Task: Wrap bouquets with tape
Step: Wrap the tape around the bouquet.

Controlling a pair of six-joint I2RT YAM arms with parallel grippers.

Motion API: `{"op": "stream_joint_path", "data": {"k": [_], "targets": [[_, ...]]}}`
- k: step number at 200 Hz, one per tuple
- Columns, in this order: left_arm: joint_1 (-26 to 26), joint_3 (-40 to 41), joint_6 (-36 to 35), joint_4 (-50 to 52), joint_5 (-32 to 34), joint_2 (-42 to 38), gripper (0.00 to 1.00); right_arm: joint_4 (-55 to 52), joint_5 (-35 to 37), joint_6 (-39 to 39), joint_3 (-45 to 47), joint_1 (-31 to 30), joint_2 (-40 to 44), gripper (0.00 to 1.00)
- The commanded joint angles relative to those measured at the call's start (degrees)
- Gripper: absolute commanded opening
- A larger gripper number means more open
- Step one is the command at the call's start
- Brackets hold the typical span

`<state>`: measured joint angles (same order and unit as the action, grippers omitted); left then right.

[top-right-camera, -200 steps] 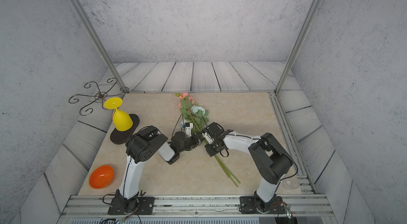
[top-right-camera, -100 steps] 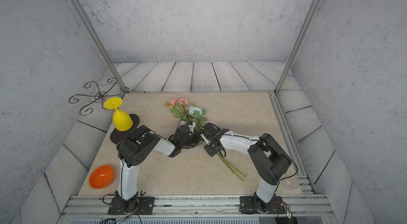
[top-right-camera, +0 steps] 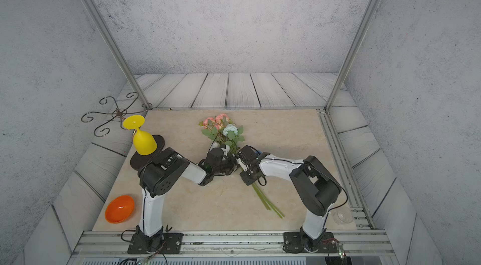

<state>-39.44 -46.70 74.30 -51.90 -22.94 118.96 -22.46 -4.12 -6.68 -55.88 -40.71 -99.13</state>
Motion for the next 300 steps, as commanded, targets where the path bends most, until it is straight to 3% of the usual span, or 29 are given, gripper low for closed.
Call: {"op": "stream_joint_path", "data": {"k": [1,40,85,130,162,174,187,196,234,255,268,300], "targets": [[0.0,0.9,-1.9,-4.9,-0.1,2.0,0.00,-1.2,-9.4,-2.4,4.4,3.2,5.7,0.42],[0.1,0.9,0.0,-16.1,-1.5,6.7,0.00,-0.4,-25.8,-5.1,9.3,9.1,12.7,0.46],[0.1,2.7,-0.9,-24.3,-1.1,9.6,0.00,4.8,-35.7,-6.9,7.6,12.4,4.0,0.48],[0.1,3.2,-0.5,-28.1,-1.5,9.8,0.00,8.5,-34.7,-7.3,6.7,12.4,-3.2,0.47],[0.0,3.1,-0.1,-28.3,-2.2,9.8,0.00,8.5,-33.0,-6.7,7.4,12.5,-2.2,0.46],[0.0,2.9,-0.4,-28.3,-3.0,9.4,0.00,7.9,-32.7,-6.1,7.2,12.4,-2.7,0.38],[0.0,2.4,-0.7,-28.2,-3.7,8.8,0.00,7.4,-32.0,-6.0,6.9,12.5,-2.9,0.11],[0.0,2.2,-0.6,-28.1,-3.7,8.7,0.00,7.2,-30.6,-6.3,7.2,12.5,-2.0,0.02],[0.0,2.4,0.8,-27.1,-2.0,9.8,0.00,-1.6,-15.9,-2.5,5.1,10.5,2.7,0.00],[0.0,2.5,0.3,-25.3,-2.2,9.5,0.02,-2.9,-15.7,-2.0,3.3,10.1,0.4,0.00],[0.0,2.5,0.2,-23.9,-1.9,9.1,0.07,-4.5,-15.9,-1.9,1.9,10.0,-1.5,0.00],[0.0,2.3,-1.7,-15.8,-1.7,5.8,0.31,-4.3,-14.1,-3.3,2.9,9.0,-2.0,0.00]]}}
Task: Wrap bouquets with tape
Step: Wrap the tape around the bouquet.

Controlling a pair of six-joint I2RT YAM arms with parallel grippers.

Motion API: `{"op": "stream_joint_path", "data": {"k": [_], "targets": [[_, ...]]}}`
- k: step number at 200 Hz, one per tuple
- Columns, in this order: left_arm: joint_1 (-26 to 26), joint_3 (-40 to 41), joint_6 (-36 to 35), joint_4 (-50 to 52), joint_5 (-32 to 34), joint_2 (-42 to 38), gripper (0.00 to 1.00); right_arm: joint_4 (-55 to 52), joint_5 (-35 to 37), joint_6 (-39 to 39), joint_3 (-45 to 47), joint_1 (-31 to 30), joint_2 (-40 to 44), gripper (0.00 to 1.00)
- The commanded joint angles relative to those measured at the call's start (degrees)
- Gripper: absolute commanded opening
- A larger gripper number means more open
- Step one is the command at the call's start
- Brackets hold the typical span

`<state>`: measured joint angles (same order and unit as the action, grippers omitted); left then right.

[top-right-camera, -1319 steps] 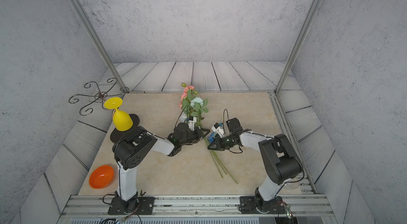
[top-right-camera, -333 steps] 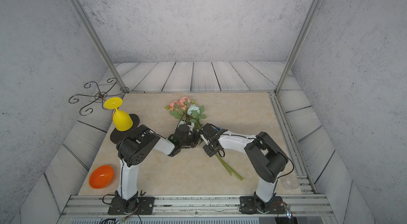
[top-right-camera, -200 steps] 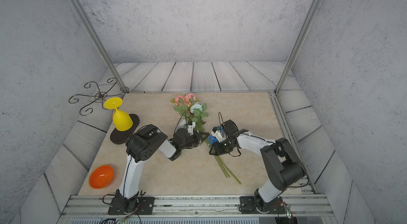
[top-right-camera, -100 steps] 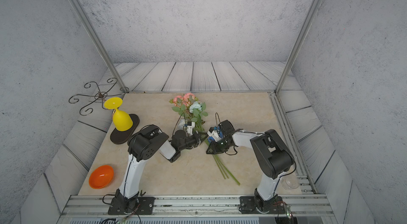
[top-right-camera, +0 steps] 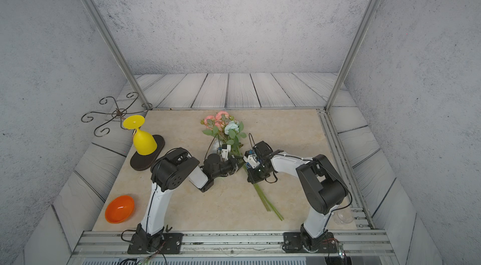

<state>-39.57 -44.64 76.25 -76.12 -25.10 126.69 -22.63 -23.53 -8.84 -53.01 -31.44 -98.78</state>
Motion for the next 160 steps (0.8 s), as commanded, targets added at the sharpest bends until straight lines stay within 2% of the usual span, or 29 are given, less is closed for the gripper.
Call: {"op": "stream_joint_path", "data": {"k": [1,25,46,64,85,113,125,132,149,160], "targets": [[0.2,0.3,-3.6,8.7,0.5,-2.1,0.32,-4.3,5.5,-1.2,0.0,-0.3,-2.5,0.00],[0.1,-1.3,-6.7,17.1,0.0,-5.6,0.41,-6.0,8.1,-0.7,-2.5,-2.0,-4.0,0.00],[-0.2,-5.5,-11.6,33.1,-0.4,-8.5,0.43,-6.9,9.5,0.5,-4.1,-3.7,-4.5,0.00],[-0.4,-7.8,-14.8,39.6,0.0,-9.7,0.43,-6.9,9.9,0.8,-4.4,-3.7,-4.7,0.00],[-0.4,-9.5,-14.5,42.3,-0.8,-8.9,0.43,-7.2,11.5,1.2,-4.9,-4.7,-4.2,0.00],[-0.6,-13.4,-14.2,48.1,-4.5,-6.7,0.26,-8.5,16.2,0.4,-6.3,-5.4,-4.5,0.00],[-0.6,-13.3,-13.2,47.3,-5.0,-6.7,0.13,-9.2,17.0,0.4,-6.9,-5.5,-5.0,0.00],[-0.6,-13.6,-13.3,48.1,-4.7,-7.1,0.00,-9.0,17.4,0.4,-6.9,-5.6,-4.9,0.00],[-0.6,-13.5,-13.8,49.6,-3.6,-8.3,0.00,-7.6,17.4,0.1,-5.6,-5.6,-4.1,0.00],[-0.5,-13.1,-13.2,48.6,-3.4,-8.5,0.00,-6.5,15.6,0.5,-4.6,-5.5,-3.5,0.08]]}}
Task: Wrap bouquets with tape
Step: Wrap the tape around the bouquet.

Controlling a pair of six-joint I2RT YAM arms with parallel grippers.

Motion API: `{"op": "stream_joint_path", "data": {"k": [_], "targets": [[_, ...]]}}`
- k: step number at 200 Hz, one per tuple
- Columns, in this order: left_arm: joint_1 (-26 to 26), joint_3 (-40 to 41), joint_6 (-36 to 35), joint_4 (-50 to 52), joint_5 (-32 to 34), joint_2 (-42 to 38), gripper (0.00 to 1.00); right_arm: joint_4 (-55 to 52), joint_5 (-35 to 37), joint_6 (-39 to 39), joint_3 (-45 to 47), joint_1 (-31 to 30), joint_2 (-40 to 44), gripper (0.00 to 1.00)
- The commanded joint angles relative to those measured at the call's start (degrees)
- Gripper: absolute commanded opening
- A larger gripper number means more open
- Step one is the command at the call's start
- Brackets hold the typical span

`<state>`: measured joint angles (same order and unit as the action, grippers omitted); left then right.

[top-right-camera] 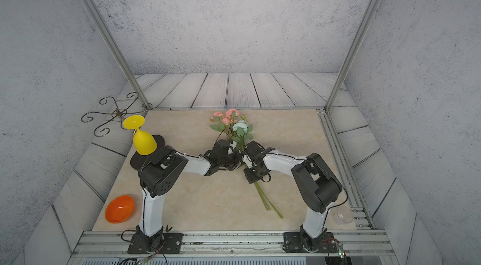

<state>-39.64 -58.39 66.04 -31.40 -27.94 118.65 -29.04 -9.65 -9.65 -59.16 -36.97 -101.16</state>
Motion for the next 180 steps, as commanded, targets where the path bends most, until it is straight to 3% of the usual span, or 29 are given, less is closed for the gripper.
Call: {"op": "stream_joint_path", "data": {"k": [1,43,72,103,143,180], "targets": [[-0.5,0.7,-2.9,3.9,-0.5,-0.5,0.00,0.0,1.6,1.3,1.6,0.0,-1.1,0.09],[-0.3,3.0,-0.5,-4.6,0.1,0.8,0.00,3.5,-7.2,-2.2,6.1,2.7,2.8,0.43],[-0.4,4.0,1.3,-11.6,0.7,2.2,0.00,8.2,-17.7,-7.4,13.0,10.5,13.0,0.54],[-0.2,4.7,0.1,-14.5,1.0,2.5,0.00,8.0,-24.2,-6.8,16.7,14.1,18.2,0.55],[-0.3,6.2,3.0,-22.9,2.3,4.2,0.00,15.2,-34.8,-9.6,17.2,15.0,10.1,0.54],[-0.2,6.7,0.4,-21.6,2.7,2.5,0.00,17.0,-31.7,-8.8,14.7,15.1,4.0,0.54]]}}
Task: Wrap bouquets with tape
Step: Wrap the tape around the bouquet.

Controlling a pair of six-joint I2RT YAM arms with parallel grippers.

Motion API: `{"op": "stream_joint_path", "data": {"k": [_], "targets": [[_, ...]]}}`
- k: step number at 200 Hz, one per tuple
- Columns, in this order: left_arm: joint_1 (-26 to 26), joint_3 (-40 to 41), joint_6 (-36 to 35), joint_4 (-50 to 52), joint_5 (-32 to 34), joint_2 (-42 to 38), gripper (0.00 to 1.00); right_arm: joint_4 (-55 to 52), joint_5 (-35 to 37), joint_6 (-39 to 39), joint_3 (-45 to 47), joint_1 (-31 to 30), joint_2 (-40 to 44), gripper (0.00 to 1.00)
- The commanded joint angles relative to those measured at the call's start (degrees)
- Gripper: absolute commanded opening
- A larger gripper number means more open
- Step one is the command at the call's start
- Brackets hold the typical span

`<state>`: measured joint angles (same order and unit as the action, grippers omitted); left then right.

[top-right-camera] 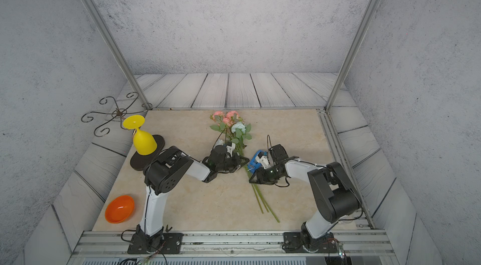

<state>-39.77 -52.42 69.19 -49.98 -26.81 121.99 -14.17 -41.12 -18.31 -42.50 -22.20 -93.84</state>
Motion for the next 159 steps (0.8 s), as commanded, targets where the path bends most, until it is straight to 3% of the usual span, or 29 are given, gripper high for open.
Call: {"op": "stream_joint_path", "data": {"k": [1,44,84,109,136,159], "targets": [[0.0,0.9,-2.7,-3.3,1.5,-0.8,0.00,2.1,-0.1,-0.1,-2.0,0.2,-3.5,0.54],[0.0,3.4,-0.6,-14.1,3.1,0.4,0.00,3.3,-1.8,-0.3,-5.0,0.1,-7.3,0.48],[0.0,2.0,-0.3,-14.6,2.8,0.7,0.00,8.7,2.4,-3.5,-0.3,0.1,-5.9,0.39],[0.0,2.8,0.2,-16.9,3.9,1.1,0.00,8.1,0.7,-3.5,-1.0,-0.1,-6.3,0.37],[0.0,4.5,0.2,-19.1,6.0,0.4,0.00,6.5,3.0,-2.5,-1.9,-0.3,-6.5,0.15],[0.0,5.5,0.1,-21.1,6.7,0.5,0.00,2.2,9.9,-0.8,-2.5,-1.0,-3.9,0.06]]}}
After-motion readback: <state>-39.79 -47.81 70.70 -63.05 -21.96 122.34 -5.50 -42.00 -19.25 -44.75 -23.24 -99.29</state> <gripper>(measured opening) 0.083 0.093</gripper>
